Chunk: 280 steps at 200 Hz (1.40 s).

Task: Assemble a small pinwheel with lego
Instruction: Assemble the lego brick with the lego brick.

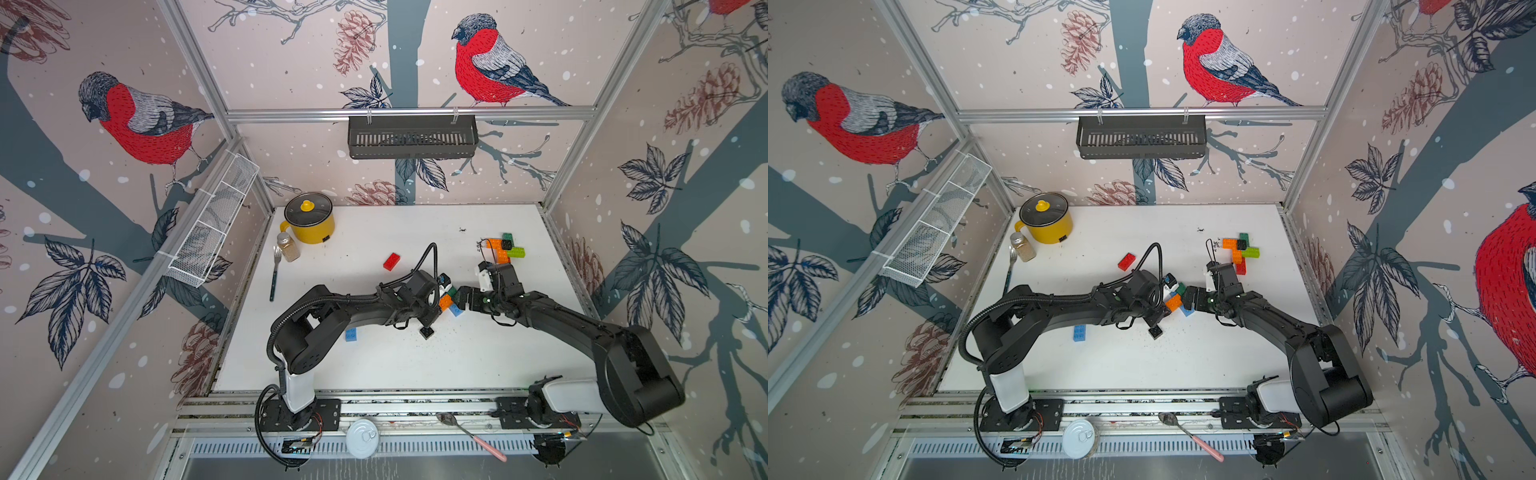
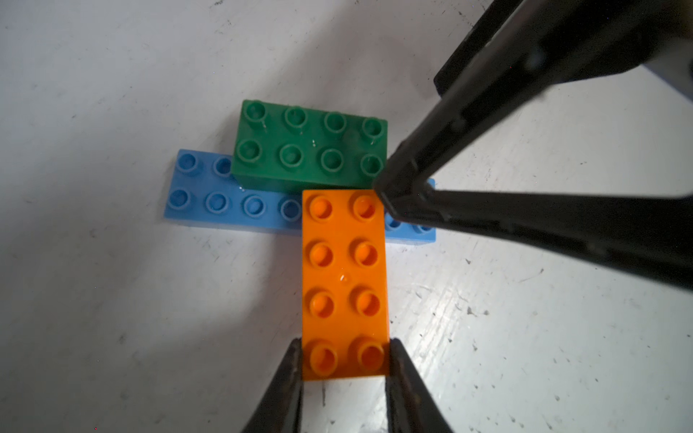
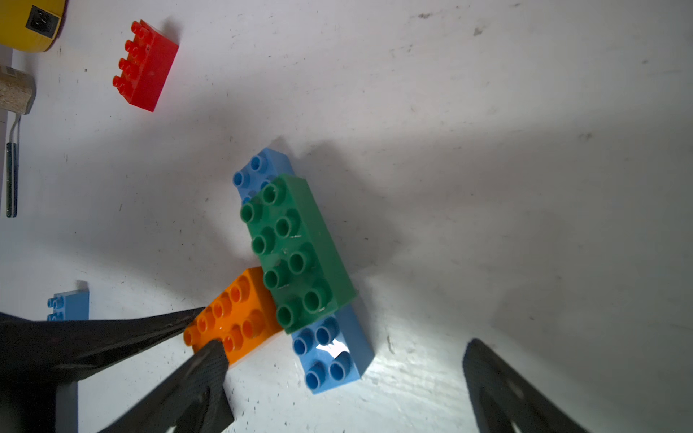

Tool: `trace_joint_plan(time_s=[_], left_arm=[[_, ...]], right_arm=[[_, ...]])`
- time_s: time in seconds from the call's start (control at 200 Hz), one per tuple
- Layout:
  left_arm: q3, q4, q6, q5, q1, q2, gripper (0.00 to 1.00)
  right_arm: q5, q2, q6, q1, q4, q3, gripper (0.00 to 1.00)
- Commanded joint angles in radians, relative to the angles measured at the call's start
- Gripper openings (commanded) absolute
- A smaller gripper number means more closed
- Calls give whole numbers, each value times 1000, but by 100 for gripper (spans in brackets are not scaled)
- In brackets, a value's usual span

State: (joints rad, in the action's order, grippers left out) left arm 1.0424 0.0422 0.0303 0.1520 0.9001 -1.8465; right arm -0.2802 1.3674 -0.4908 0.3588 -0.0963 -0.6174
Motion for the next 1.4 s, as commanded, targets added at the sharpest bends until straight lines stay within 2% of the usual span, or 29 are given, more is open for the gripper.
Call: trace_joint_plan(time_s=[0.0,0.9,1.396], left_arm=[[9,-31,-7,-19,3,-5,11],[32,-58,-1,-28,8,-19,11],[59,-85,2,2,13,-16,11]], right_arm=[[27,11,20,5,6,-10,99],[173,79,-10,35,-20,-31,100],[179,60,-30,-8,-21,33,98]])
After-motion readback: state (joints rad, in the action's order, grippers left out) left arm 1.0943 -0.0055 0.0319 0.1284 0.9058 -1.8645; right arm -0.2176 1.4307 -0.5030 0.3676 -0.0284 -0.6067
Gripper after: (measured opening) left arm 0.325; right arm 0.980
